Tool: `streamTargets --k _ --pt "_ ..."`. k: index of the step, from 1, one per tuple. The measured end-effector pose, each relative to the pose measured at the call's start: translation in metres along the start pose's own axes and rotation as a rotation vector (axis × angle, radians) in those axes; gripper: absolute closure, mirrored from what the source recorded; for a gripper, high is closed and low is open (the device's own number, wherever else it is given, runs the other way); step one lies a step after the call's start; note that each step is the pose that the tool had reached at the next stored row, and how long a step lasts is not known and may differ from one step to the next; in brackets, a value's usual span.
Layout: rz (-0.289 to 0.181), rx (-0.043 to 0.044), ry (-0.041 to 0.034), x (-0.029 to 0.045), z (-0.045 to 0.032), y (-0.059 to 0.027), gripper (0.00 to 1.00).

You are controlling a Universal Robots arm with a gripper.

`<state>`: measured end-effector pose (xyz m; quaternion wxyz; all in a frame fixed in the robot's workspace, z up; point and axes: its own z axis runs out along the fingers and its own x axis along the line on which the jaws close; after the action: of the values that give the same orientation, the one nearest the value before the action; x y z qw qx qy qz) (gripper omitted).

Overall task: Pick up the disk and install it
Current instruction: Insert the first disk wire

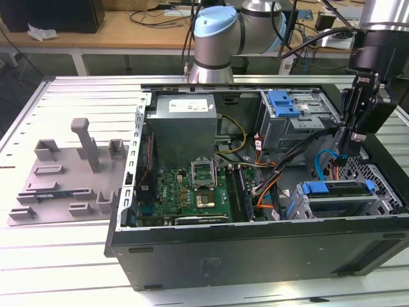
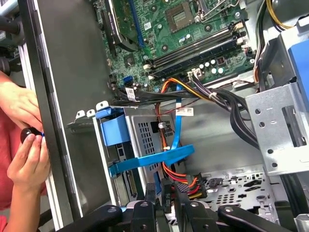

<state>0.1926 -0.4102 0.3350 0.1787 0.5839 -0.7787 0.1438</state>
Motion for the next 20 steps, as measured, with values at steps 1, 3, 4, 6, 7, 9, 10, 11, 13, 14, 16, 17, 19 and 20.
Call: streamTargets --k 1,3,4,6,7,9,10,11,13,14,16,17,19,20 --pt "0.000 0.0002 0.0003 -0.0002 0.0001 0.0001 0.71" --pt "0.000 0.0005 0.0015 -0.0007 0.0001 0.0005 0.71" --pt "0.000 0.0007 0.0023 -0.0010 0.0000 0.0007 0.71" --pt "0.001 0.0010 0.0040 -0.0014 -0.0001 0.0009 0.71" --pt "0.001 0.0013 0.0050 -0.0016 -0.0002 0.0009 0.73" --pt "0.001 0.0016 0.0059 -0.0016 -0.0002 0.0009 0.73" --pt "0.001 0.0020 0.0075 -0.0017 -0.0003 0.0010 0.84" --pt "0.001 0.0026 0.0094 -0.0016 -0.0003 0.0009 0.84" --pt "0.001 0.0027 0.0099 -0.0016 -0.0003 0.0009 0.84" --pt "0.001 0.0027 0.0100 -0.0016 -0.0003 0.0009 0.84" --pt "0.001 0.0027 0.0099 -0.0016 -0.0002 0.0009 0.84" --pt "0.001 0.0027 0.0099 -0.0016 -0.0002 0.0009 0.84" --pt "0.001 0.0026 0.0097 -0.0011 0.0002 0.0006 0.84" --pt "0.001 0.0027 0.0099 -0.0005 0.0004 0.0005 0.84"
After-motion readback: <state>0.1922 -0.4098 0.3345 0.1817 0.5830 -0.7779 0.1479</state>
